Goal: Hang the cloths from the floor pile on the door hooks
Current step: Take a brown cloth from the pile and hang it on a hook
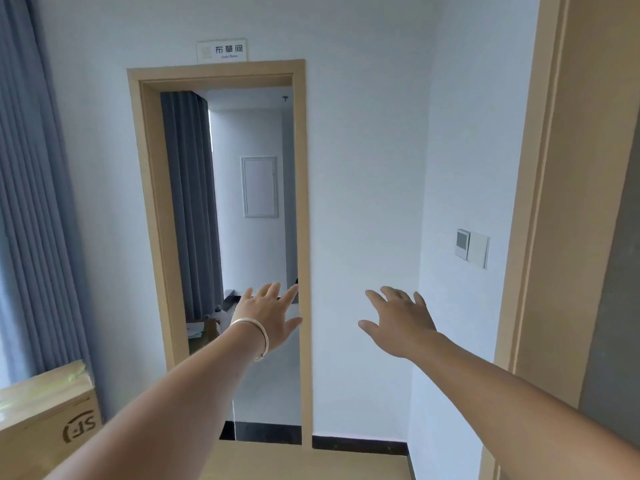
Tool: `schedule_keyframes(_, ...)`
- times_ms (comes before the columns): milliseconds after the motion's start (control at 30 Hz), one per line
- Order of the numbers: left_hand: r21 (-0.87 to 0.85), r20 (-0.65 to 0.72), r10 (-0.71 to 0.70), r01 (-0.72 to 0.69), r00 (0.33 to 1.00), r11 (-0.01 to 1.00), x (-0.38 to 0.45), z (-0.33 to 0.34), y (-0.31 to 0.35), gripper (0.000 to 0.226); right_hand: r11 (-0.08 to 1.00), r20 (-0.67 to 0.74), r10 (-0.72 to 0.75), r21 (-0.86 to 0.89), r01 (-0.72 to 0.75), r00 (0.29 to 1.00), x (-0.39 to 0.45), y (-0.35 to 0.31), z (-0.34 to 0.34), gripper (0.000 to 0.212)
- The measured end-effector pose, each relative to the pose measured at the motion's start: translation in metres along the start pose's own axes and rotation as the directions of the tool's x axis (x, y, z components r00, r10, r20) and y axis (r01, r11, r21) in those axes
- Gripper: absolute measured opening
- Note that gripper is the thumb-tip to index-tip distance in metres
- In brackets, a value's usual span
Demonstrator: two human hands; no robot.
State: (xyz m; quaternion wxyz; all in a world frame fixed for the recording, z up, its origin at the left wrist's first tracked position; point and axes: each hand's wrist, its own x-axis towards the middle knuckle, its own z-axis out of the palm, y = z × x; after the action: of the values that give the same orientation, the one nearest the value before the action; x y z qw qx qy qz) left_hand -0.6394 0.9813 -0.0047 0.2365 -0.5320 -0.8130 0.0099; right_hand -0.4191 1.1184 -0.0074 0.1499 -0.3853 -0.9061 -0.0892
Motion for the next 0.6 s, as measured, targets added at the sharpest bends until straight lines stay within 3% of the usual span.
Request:
schedule_keyframes(233, -0.041, 0.007, 0.016, -0.016, 1.000, 0.999, 0.117, 0.058, -0.010, 0.067, 1.000, -0.006, -0.003, -0.028, 0.003, 1.000, 0.119, 0.016, 0.042, 0.064)
schedule_keyframes(600, -0.039, -0.001, -0.073, 0.073, 0.997, 0.997, 0.267, 0.129, -0.107, 0.067, 0.992, -0.043, -0.123, 0.000, 0.123, 0.991, 0.317, -0.032, 0.094, 0.062)
